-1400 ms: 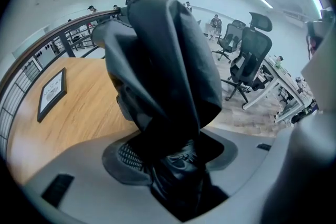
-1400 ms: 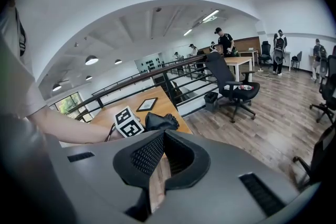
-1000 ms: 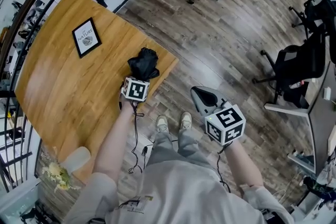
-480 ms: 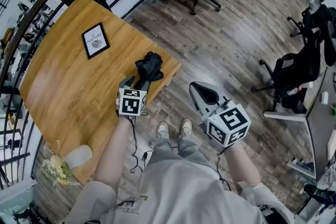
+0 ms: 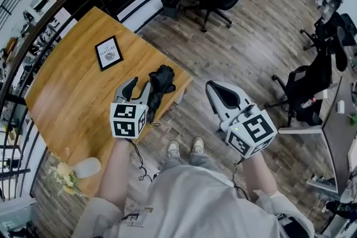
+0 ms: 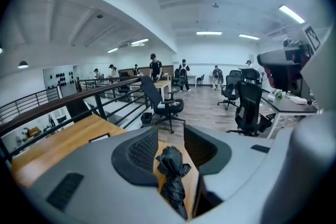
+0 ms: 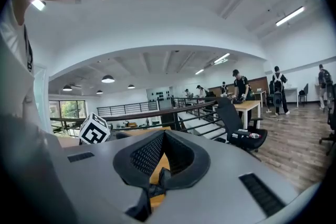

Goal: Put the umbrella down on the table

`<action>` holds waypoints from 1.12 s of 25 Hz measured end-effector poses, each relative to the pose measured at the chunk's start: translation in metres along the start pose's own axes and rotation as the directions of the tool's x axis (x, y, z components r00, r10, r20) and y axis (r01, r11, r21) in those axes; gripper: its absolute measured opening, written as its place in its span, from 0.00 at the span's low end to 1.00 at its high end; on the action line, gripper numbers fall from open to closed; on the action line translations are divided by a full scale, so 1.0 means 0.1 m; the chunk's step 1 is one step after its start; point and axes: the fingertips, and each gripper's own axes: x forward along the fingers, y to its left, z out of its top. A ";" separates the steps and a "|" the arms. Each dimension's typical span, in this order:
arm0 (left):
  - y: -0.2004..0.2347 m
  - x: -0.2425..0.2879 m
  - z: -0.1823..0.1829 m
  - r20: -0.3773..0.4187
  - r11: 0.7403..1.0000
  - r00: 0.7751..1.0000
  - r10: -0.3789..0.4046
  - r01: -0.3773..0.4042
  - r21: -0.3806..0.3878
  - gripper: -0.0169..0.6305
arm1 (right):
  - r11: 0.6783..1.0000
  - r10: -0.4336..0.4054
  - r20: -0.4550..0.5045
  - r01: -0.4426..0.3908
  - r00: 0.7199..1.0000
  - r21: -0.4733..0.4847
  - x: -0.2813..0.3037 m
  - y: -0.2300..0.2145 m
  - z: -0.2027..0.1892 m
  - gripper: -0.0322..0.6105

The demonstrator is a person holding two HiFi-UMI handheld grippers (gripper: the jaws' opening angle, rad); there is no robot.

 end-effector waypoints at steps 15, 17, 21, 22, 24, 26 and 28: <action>-0.25 -1.17 1.25 0.343 0.982 0.938 -0.045 -0.021 0.187 0.15 | 0.986 0.027 0.201 0.007 0.979 -0.168 -0.42 0.49 0.94 0.09; -0.29 -1.28 1.31 0.368 0.978 0.929 -0.046 -0.033 0.205 0.13 | 0.985 0.029 0.214 0.009 0.976 -0.172 -0.46 0.52 0.98 0.09; -0.35 -1.43 1.35 0.393 0.973 0.918 -0.043 -0.051 0.226 0.12 | 0.986 0.012 0.240 0.028 0.971 -0.162 -0.50 0.52 1.02 0.09; -0.36 -1.47 1.35 0.392 0.974 0.919 -0.036 -0.055 0.220 0.11 | 0.986 0.016 0.242 0.025 0.970 -0.163 -0.50 0.54 1.03 0.09; -0.37 -1.53 1.36 0.384 0.977 0.923 -0.020 -0.064 0.204 0.10 | 0.985 0.028 0.239 0.014 0.971 -0.172 -0.47 0.59 1.02 0.09; -0.36 -1.56 1.34 0.381 0.975 0.925 -0.007 -0.079 0.208 0.09 | 0.983 0.040 0.236 0.003 0.971 -0.182 -0.45 0.63 1.02 0.09; -0.32 -1.56 1.28 0.381 0.968 0.924 0.006 -0.101 0.228 0.08 | 0.983 0.052 0.229 -0.009 0.972 -0.185 -0.42 0.68 1.01 0.09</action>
